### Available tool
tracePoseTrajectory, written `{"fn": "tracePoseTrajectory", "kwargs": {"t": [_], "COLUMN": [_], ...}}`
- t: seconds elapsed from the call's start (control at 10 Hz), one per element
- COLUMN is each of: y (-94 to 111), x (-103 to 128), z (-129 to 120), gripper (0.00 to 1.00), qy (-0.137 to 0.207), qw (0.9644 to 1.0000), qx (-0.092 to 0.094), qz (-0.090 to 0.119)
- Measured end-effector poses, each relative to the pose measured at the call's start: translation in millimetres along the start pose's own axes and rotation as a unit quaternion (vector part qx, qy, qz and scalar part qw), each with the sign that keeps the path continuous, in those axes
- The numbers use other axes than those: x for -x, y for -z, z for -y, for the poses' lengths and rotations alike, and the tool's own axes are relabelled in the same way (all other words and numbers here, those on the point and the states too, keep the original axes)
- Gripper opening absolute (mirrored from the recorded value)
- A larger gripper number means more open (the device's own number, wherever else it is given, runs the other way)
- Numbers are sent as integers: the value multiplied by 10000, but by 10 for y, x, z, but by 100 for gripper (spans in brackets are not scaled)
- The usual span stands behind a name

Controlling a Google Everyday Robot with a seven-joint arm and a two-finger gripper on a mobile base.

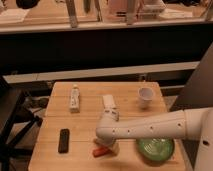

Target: Place the pepper in the ceramic bowl

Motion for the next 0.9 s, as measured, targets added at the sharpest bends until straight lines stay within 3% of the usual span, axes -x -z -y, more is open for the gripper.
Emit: {"fn": "tracePoseTrajectory", "kwargs": {"t": [0.1,0.3,0.9], "y": [-65,-65,75], "x": [90,110,86], "z": [45,43,98], "gripper": [80,78,17], "qy": [65,73,71], "qw": [9999,9999,9999], "qx": [-2,4,-58], "qz": [109,128,105]}}
